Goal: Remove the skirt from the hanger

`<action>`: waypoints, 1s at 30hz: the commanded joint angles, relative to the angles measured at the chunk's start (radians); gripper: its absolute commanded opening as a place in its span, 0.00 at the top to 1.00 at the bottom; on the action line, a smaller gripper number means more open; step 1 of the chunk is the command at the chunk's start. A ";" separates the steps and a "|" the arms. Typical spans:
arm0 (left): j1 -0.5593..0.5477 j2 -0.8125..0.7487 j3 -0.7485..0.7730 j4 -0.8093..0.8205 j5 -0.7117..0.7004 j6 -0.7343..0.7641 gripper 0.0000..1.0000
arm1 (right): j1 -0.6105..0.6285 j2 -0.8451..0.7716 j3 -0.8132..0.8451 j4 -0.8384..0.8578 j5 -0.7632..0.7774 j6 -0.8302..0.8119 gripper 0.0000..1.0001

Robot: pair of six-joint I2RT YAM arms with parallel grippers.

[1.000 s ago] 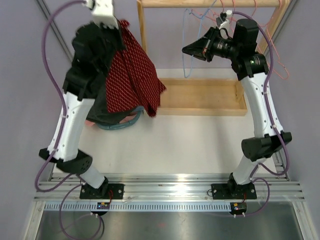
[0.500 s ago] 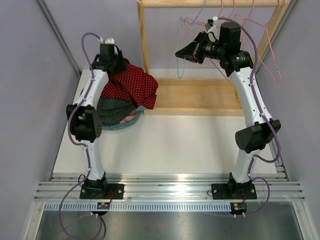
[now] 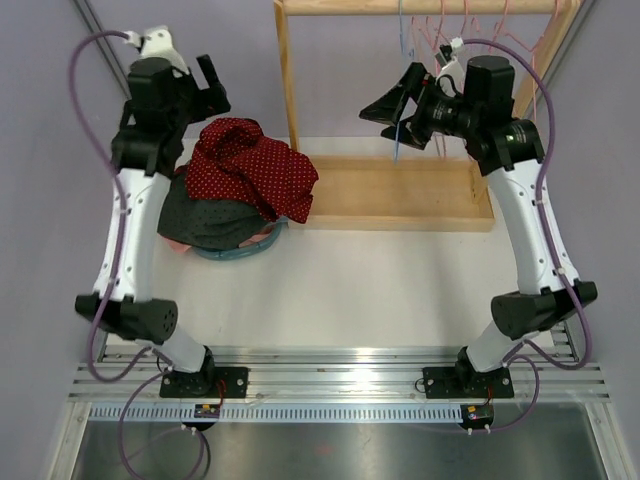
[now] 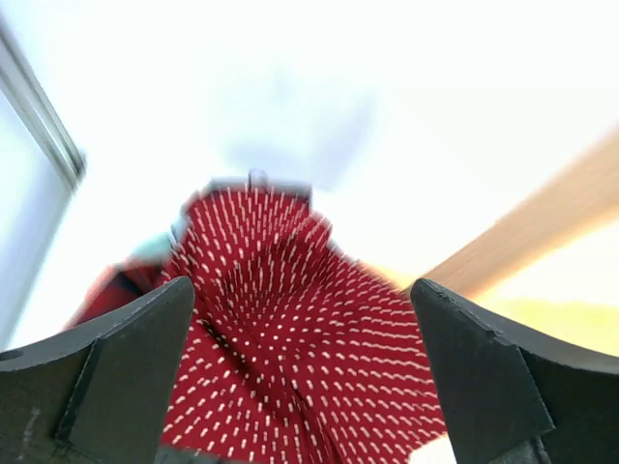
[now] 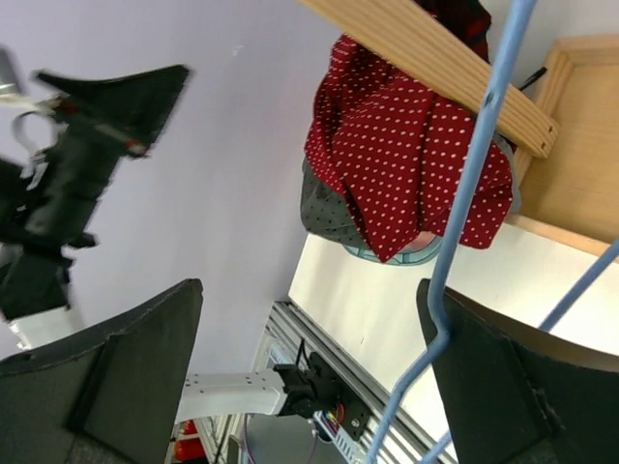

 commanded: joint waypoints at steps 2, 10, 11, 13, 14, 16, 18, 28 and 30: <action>-0.007 -0.248 -0.093 0.012 -0.020 0.048 0.01 | 0.007 -0.183 -0.128 0.113 -0.048 -0.073 0.00; -0.033 -0.822 -0.916 0.265 0.340 -0.082 0.01 | 0.008 -0.701 -0.822 0.316 0.108 -0.147 0.01; -0.043 -0.875 -1.037 0.285 0.356 -0.104 0.01 | 0.009 -0.759 -0.890 0.343 0.135 -0.147 0.00; -0.047 -1.012 -1.144 0.275 0.365 -0.122 0.01 | 0.010 -0.935 -1.065 0.376 0.216 -0.143 0.01; -0.047 -1.053 -1.228 0.264 0.356 -0.125 0.01 | 0.009 -0.989 -1.110 0.371 0.244 -0.158 0.01; -0.047 -1.156 -1.286 0.240 0.293 -0.129 0.01 | 0.009 -1.129 -1.203 0.312 0.356 -0.185 0.01; -0.047 -1.198 -1.340 0.203 0.246 -0.127 0.01 | 0.009 -1.206 -1.269 0.266 0.451 -0.210 0.01; -0.063 -1.134 -1.317 0.117 0.186 -0.129 0.01 | 0.009 -1.381 -1.259 0.082 0.804 -0.202 0.01; -0.072 -1.098 -1.313 0.115 0.210 -0.127 0.01 | 0.009 -1.340 -1.192 0.045 0.835 -0.280 0.00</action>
